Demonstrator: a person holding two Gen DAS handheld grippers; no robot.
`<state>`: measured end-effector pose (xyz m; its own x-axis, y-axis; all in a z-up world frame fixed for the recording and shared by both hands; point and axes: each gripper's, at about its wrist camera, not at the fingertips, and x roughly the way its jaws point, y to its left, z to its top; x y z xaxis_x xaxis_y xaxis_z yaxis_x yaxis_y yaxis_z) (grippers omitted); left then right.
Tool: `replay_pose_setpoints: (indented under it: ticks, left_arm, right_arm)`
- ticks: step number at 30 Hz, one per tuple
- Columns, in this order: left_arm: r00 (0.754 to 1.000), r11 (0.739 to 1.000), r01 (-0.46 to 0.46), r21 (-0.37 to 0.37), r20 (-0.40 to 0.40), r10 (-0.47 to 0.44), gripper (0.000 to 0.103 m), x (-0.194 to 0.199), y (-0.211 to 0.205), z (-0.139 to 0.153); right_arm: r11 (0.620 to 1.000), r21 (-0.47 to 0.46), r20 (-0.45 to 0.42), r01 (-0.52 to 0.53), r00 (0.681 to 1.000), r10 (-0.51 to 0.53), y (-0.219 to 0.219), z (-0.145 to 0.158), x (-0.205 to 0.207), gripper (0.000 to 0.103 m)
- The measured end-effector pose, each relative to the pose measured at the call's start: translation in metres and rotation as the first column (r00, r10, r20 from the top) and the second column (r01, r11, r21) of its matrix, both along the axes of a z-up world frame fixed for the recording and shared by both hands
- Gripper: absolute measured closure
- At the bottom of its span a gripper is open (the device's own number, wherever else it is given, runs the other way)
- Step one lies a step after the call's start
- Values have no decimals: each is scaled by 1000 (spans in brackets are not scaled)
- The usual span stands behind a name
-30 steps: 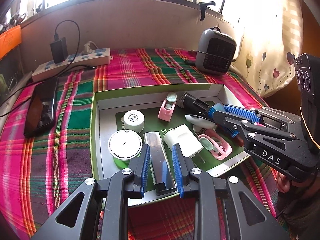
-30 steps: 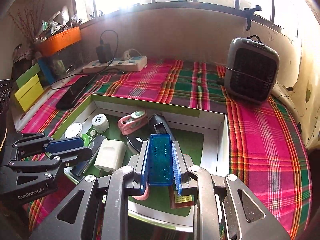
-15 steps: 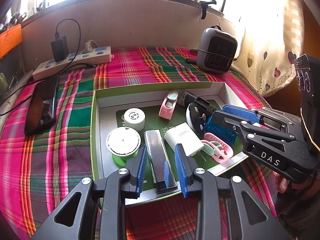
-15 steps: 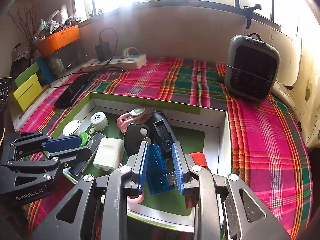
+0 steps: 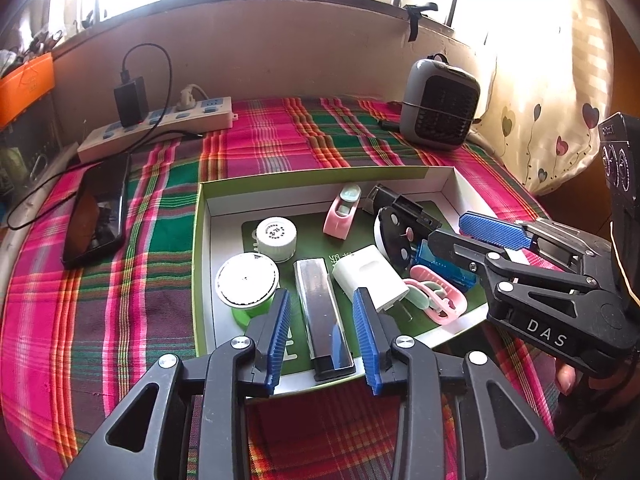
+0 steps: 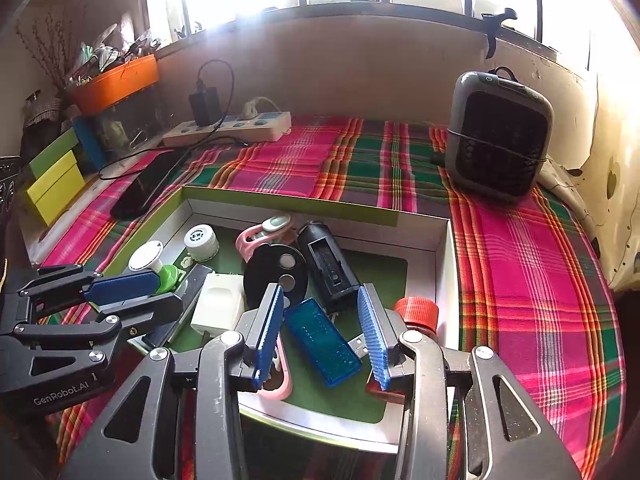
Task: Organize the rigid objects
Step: 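Open both grippers to release the bar and box in the tray, then withdraw both open grippers away from the tray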
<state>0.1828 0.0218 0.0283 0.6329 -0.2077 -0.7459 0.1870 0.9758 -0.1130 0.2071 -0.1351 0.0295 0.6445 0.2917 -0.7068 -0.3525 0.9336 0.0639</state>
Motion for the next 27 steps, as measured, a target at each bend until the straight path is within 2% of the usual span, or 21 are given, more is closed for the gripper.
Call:
replay_pose_setpoints:
  ticks: [15,21,27]
  left_arm:
    - [997,998,-64,13,44,63,67,-41,-2,21]
    - [995,995,-91,33,44,89,67,-63,-5,19]
    - [994,993,-109,49,-8,110,67,-79,-10,2]
  right_arm:
    - [999,-3,12,35,999,-35,-1,14,-31,63]
    - [998,-24,15,52,999,-51,-2,16,-52,62]
    - [997,-58,-20,53,998,-54,0,5,-74,52]
